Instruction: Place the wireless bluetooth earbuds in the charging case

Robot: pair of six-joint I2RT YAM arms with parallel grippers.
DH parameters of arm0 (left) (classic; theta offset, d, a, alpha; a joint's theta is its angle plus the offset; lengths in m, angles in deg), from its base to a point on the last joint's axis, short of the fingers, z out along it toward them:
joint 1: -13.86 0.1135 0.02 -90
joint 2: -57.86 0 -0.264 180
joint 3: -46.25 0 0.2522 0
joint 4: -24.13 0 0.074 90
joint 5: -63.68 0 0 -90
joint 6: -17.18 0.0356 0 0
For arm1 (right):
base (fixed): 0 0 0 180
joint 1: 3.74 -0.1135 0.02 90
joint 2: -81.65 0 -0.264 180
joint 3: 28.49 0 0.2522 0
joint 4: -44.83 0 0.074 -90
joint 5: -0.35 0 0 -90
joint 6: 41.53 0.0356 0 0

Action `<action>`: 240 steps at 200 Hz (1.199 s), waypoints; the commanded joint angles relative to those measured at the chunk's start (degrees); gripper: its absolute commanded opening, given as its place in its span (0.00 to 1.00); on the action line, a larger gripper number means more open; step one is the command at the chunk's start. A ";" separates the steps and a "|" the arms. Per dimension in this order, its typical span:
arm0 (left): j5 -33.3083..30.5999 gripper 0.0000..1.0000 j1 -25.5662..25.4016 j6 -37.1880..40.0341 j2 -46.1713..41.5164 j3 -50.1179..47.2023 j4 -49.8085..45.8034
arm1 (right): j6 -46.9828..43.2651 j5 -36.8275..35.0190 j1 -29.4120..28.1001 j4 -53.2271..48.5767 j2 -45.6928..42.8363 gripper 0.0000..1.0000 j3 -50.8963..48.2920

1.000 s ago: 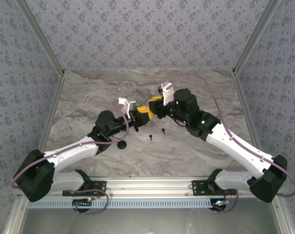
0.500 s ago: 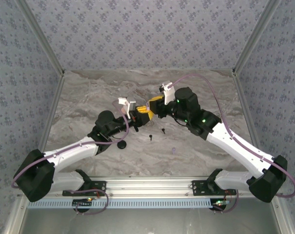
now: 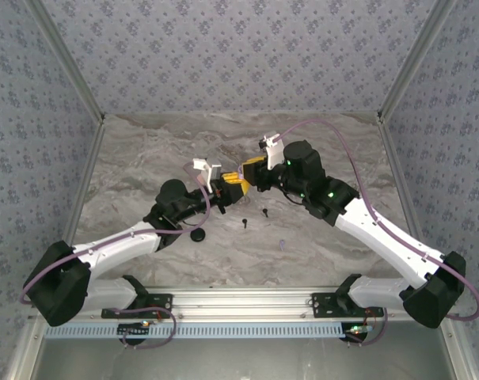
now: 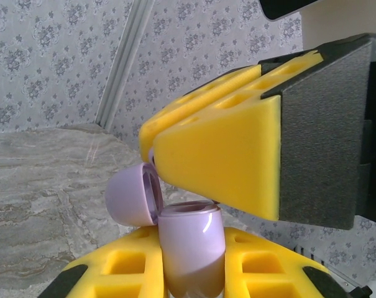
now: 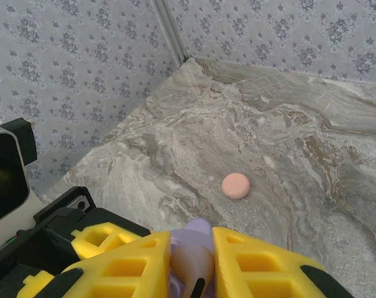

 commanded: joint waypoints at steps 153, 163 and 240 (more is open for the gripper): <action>-0.95 0.00 -0.98 -2.52 -0.30 1.32 8.12 | -2.16 -0.70 -0.51 4.95 1.73 0.24 -0.41; -0.98 0.00 -0.99 -2.83 -0.30 1.43 8.25 | -2.04 -0.70 -0.46 5.18 1.82 0.24 -0.66; -1.08 0.00 -1.06 -3.52 -0.65 1.48 9.29 | -2.03 -0.36 -0.82 4.23 2.24 0.24 -0.62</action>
